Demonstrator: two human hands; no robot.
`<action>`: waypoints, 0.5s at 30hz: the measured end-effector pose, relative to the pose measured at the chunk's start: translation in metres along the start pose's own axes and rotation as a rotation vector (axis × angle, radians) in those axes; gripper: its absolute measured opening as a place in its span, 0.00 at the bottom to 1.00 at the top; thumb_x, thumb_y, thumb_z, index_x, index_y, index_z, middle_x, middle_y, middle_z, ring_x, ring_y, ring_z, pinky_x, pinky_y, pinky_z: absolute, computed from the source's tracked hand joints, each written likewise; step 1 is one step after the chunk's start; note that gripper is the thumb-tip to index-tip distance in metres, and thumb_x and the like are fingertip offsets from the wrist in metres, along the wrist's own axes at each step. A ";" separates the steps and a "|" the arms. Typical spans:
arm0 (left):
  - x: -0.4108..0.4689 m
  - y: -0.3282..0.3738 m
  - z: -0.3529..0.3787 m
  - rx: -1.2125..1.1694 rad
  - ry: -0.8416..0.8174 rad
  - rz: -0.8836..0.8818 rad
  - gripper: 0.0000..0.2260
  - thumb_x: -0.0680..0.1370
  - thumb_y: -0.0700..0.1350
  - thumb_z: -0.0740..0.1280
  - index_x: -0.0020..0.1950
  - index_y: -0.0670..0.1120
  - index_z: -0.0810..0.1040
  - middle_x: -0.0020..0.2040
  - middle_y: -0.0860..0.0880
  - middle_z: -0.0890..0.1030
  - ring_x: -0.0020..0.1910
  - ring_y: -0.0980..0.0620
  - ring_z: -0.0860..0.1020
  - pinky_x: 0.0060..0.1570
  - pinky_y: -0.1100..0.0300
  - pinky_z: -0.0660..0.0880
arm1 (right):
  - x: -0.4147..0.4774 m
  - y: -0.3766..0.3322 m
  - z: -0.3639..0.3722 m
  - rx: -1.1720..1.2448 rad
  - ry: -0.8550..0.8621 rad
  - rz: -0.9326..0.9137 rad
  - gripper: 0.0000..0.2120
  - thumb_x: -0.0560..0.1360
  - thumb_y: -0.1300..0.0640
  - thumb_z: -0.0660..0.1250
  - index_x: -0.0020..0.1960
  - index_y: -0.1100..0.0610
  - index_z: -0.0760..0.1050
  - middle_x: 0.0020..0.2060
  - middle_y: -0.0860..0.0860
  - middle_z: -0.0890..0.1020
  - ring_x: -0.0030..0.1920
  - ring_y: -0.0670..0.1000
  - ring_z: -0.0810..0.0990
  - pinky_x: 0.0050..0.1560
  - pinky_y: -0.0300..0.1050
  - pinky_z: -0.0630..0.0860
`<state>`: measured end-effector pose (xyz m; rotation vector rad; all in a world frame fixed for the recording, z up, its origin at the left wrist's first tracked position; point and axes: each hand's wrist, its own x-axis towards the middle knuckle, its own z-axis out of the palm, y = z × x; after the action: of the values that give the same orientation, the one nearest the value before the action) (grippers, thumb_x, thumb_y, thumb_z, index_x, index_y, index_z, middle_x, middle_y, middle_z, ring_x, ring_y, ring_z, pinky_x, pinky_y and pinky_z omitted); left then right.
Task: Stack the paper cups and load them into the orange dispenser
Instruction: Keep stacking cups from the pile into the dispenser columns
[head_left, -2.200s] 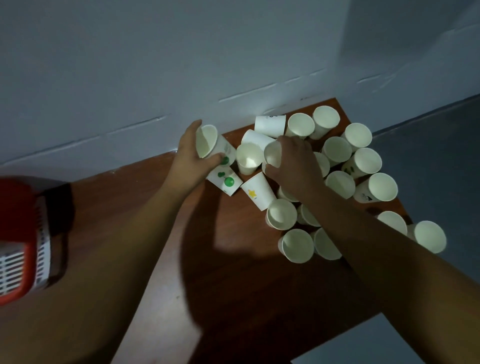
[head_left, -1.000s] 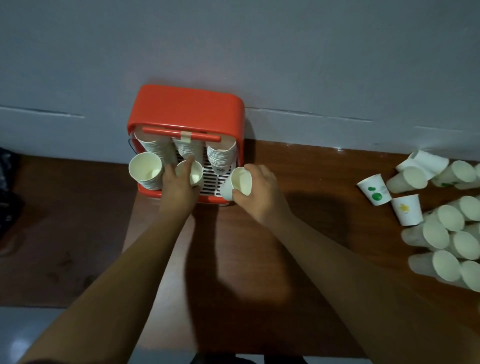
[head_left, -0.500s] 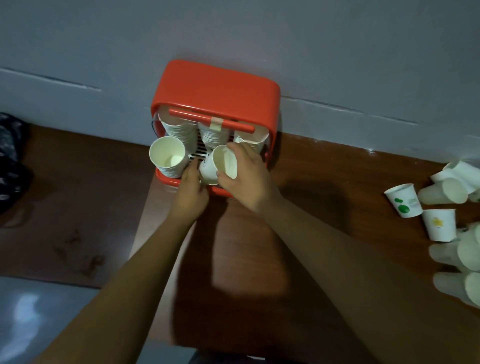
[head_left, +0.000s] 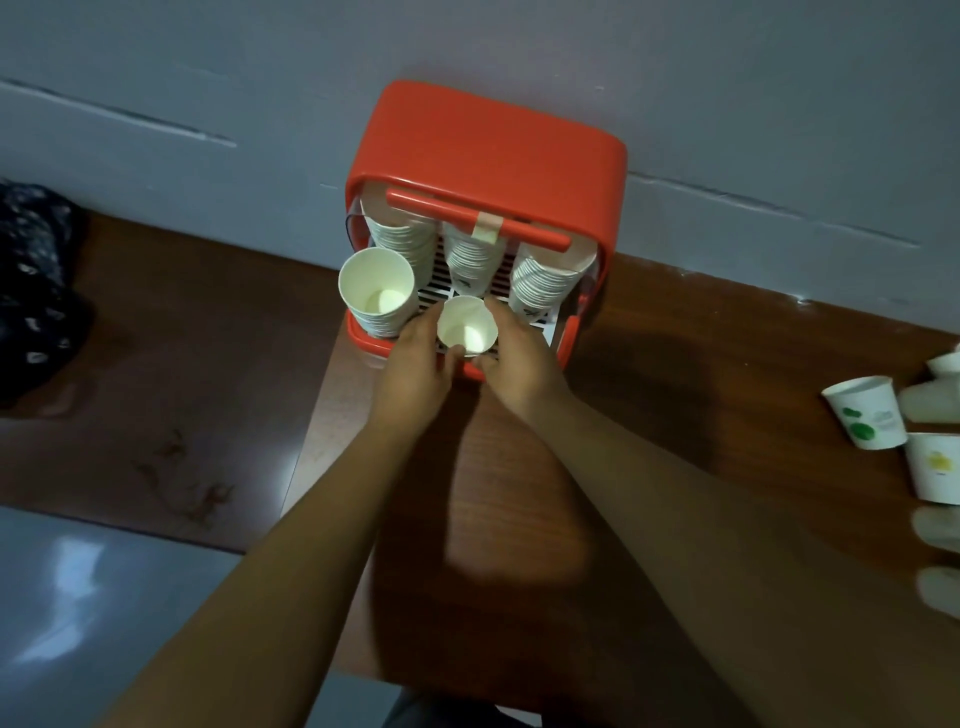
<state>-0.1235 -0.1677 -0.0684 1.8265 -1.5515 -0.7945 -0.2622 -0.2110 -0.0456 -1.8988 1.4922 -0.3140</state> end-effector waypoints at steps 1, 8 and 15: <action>0.000 0.000 0.001 0.009 0.015 -0.003 0.22 0.79 0.41 0.68 0.73 0.43 0.71 0.65 0.44 0.78 0.64 0.46 0.75 0.61 0.47 0.75 | 0.000 0.001 0.002 0.034 0.020 0.004 0.32 0.72 0.65 0.70 0.73 0.56 0.65 0.64 0.56 0.76 0.64 0.56 0.74 0.62 0.56 0.73; -0.020 0.013 0.007 -0.029 0.064 -0.036 0.24 0.78 0.40 0.67 0.74 0.42 0.67 0.70 0.43 0.72 0.68 0.45 0.72 0.65 0.46 0.74 | -0.017 0.015 -0.015 0.207 0.026 0.018 0.31 0.70 0.61 0.74 0.71 0.58 0.68 0.62 0.51 0.78 0.61 0.51 0.78 0.63 0.44 0.74; -0.069 0.068 0.038 -0.022 0.109 -0.020 0.11 0.79 0.41 0.65 0.60 0.42 0.73 0.57 0.45 0.75 0.56 0.47 0.75 0.55 0.48 0.76 | -0.100 0.091 -0.105 0.025 0.074 0.200 0.27 0.76 0.53 0.71 0.73 0.53 0.67 0.67 0.51 0.74 0.64 0.48 0.74 0.62 0.40 0.70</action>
<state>-0.2043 -0.1111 -0.0360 1.8404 -1.4521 -0.7061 -0.4226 -0.1663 -0.0054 -1.7177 1.7037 -0.3119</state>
